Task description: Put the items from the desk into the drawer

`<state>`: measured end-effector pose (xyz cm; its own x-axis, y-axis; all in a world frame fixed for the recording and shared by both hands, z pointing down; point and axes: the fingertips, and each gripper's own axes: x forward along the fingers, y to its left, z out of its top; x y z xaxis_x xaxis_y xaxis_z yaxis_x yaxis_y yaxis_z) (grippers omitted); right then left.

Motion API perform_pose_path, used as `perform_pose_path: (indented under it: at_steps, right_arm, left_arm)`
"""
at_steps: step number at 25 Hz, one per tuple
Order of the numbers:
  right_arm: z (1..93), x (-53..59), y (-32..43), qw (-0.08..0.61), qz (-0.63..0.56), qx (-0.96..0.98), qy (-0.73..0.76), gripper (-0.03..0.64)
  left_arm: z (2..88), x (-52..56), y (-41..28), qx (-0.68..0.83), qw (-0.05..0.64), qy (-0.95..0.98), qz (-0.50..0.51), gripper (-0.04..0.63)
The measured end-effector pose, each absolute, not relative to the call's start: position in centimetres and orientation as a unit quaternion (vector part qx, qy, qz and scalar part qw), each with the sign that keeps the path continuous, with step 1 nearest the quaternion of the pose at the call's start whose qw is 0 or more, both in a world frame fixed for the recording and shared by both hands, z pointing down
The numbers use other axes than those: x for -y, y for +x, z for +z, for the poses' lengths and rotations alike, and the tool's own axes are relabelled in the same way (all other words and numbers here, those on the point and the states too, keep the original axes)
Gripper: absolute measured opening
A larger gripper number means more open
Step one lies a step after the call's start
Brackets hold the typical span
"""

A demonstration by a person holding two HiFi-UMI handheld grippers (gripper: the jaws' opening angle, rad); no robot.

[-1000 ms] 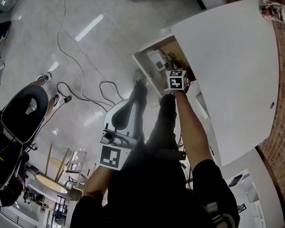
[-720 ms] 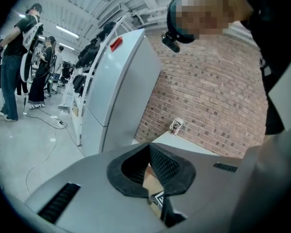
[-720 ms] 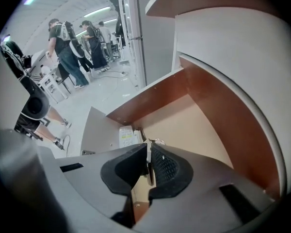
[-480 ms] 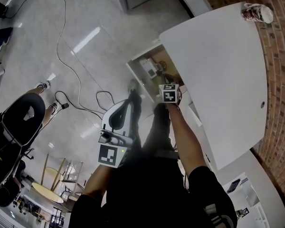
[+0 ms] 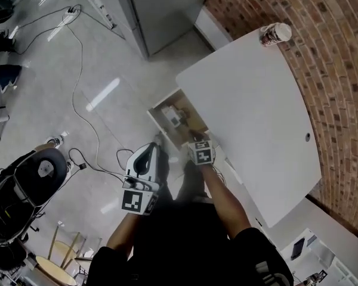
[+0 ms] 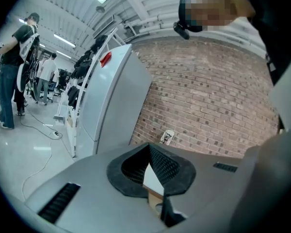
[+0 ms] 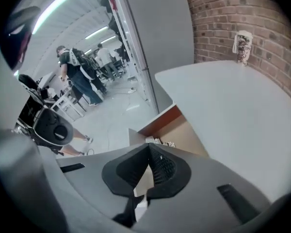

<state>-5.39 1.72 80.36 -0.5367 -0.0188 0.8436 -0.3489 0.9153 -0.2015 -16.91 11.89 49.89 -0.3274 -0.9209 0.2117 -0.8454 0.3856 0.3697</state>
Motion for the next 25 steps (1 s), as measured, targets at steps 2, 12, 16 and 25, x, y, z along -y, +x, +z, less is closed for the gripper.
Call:
perform_pose_path:
  at_steps: [2, 12, 16, 25]
  right_arm:
    - [76.8, -1.3, -5.0, 0.446, 0.176, 0.871, 0.105, 0.002]
    - [55.6, 3.3, -3.5, 0.278, 0.137, 0.943, 0.123, 0.002]
    - [48.3, 4.1, -1.3, 0.210, 0.118, 0.961, 0.135, 0.002]
    - [40.9, 3.4, 3.0, 0.139, 0.069, 0.977, 0.149, 0.002]
  left_arm:
    - [48.9, -12.2, -16.2, 0.810, 0.198, 0.545, -0.089, 0.002]
    - [40.9, -10.1, -13.4, 0.815, 0.138, 0.554, -0.098, 0.002]
    - [39.2, -9.4, -11.2, 0.809, 0.126, 0.566, -0.097, 0.002]
    - [37.6, -8.2, -7.8, 0.798, 0.111, 0.584, -0.101, 0.002]
